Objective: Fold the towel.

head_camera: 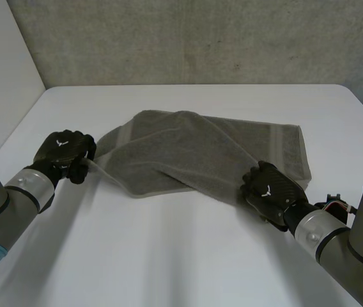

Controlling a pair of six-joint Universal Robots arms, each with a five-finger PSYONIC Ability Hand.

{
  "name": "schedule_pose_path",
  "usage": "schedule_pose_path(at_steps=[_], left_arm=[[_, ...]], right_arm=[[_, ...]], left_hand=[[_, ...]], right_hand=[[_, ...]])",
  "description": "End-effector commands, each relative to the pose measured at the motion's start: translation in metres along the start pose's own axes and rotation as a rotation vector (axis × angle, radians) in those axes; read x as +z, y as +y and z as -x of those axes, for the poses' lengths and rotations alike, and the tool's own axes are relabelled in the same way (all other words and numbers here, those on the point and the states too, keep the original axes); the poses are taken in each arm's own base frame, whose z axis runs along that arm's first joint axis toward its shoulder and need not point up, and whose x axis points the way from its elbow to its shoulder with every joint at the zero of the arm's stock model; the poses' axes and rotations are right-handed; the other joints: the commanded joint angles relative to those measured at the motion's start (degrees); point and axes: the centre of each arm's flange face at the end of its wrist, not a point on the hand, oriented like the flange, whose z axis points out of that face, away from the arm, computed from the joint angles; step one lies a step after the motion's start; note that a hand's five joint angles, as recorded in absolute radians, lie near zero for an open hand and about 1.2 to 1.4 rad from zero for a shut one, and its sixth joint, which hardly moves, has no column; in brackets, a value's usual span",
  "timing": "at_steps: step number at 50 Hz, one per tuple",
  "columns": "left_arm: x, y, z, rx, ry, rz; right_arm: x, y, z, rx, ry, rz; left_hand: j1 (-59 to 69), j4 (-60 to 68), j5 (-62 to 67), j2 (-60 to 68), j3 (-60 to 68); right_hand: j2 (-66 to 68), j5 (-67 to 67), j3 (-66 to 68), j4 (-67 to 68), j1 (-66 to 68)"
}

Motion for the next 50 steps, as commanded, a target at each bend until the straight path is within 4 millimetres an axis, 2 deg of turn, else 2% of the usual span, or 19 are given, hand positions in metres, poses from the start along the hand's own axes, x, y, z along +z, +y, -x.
schedule_pose_path(at_steps=[1,3,4,5,6,7,12,14,15,17,20,23,25,29,31,32,37,42,50], left_arm=[[0.000,0.001,0.000,-0.001,0.002,0.002],[0.000,0.000,0.000,0.000,0.002,0.001],[0.000,0.000,0.000,0.000,0.002,0.001],[0.001,0.000,0.000,0.000,0.000,0.000],[0.001,0.000,0.000,0.000,0.000,0.000],[0.000,0.000,0.000,0.001,0.001,-0.002],[0.000,-0.001,0.000,0.001,0.001,-0.003],[0.000,-0.004,0.002,0.001,-0.004,-0.011],[0.000,-0.004,0.002,0.001,-0.005,-0.011],[-0.002,-0.018,0.011,0.006,-0.034,-0.045],[-0.005,-0.029,0.015,0.013,-0.048,-0.075],[-0.015,-0.057,0.029,0.016,-0.096,-0.161],[-0.018,-0.065,0.034,0.007,-0.113,-0.185],[-0.021,-0.071,0.041,-0.026,-0.131,-0.207],[-0.021,-0.070,0.042,-0.051,-0.131,-0.205],[-0.021,-0.070,0.042,-0.051,-0.131,-0.205],[-0.019,-0.058,0.038,-0.063,-0.120,-0.167],[-0.008,-0.031,0.033,-0.073,-0.093,-0.078],[-0.012,-0.018,0.028,0.013,-0.073,0.018]], right_arm=[[0.003,0.009,-0.008,-0.026,0.043,0.055],[0.003,0.009,-0.009,-0.027,0.046,0.053],[0.003,0.009,-0.009,-0.027,0.046,0.053],[0.003,0.008,-0.010,-0.020,0.050,0.051],[0.003,0.008,-0.010,-0.020,0.050,0.051],[0.004,0.008,-0.012,-0.008,0.054,0.046],[0.002,0.000,-0.027,0.077,0.106,0.017],[-0.008,-0.015,-0.055,0.202,0.198,-0.045],[-0.008,-0.015,-0.055,0.203,0.199,-0.046],[-0.017,-0.023,-0.082,0.360,0.279,-0.101],[-0.021,-0.025,-0.095,0.434,0.317,-0.128],[-0.045,-0.031,-0.137,0.568,0.430,-0.180],[-0.052,-0.029,-0.143,0.581,0.433,-0.156],[-0.054,-0.020,-0.144,0.605,0.395,-0.070],[-0.044,-0.004,-0.132,0.616,0.335,0.018],[-0.044,-0.004,-0.132,0.616,0.335,0.018],[-0.030,0.013,-0.113,0.568,0.258,0.113],[-0.021,0.032,-0.086,0.548,0.154,0.249],[-0.023,0.036,-0.083,0.557,0.128,0.301]], left_hand=[[-3.0,-6.9,-15.2,-5.5,-8.8],[-3.0,-6.9,-15.2,-5.5,-8.8],[-3.0,-6.9,-15.2,-5.5,-8.8],[-3.0,-6.9,-15.2,-5.5,-8.8],[-3.0,-6.9,-15.2,-5.5,-8.8],[-3.0,-6.9,-15.2,-5.5,-8.8],[-3.0,-6.9,-15.2,-5.5,-8.8],[-3.0,-6.9,-15.2,-5.5,-8.8],[-3.0,-6.9,-15.2,-5.5,-8.8],[-3.0,-6.9,-15.2,-5.5,-8.8],[-3.0,-6.9,-15.2,-5.5,-8.8],[-3.0,-6.9,-15.2,-5.5,-8.8],[-3.0,-6.9,-15.2,-5.5,-8.8],[-3.0,-6.9,-15.2,-5.5,-8.8],[-3.0,-6.9,-15.2,-5.5,-8.8],[-3.0,-6.9,-15.2,-5.5,-8.8],[-3.0,-6.9,-15.2,-5.5,-8.8],[-3.0,-6.9,-15.2,-5.5,-8.8],[-3.0,-6.9,-15.2,-5.5,-8.8]], right_hand=[[7.9,6.9,7.8,7.7,7.7],[30.0,28.9,29.8,29.8,29.8],[30.1,29.1,30.0,29.9,29.9],[44.8,43.7,44.6,44.6,44.6],[45.0,43.9,44.8,44.7,44.7],[52.6,51.5,52.4,52.3,52.3],[52.6,51.6,52.4,52.4,52.4],[52.6,51.6,52.4,52.4,52.4],[52.6,51.6,52.4,52.4,52.4],[52.6,51.6,52.4,52.4,52.4],[52.6,51.6,52.4,52.4,52.4],[52.6,51.6,52.4,52.4,52.4],[52.6,51.6,52.4,52.4,52.4],[52.6,51.6,52.4,52.4,52.4],[52.6,51.6,52.4,52.4,52.4],[52.6,51.6,52.4,52.4,52.4],[52.6,51.6,52.4,52.4,52.4],[52.6,51.6,52.4,52.4,52.4],[52.6,51.6,52.4,52.4,52.4]])
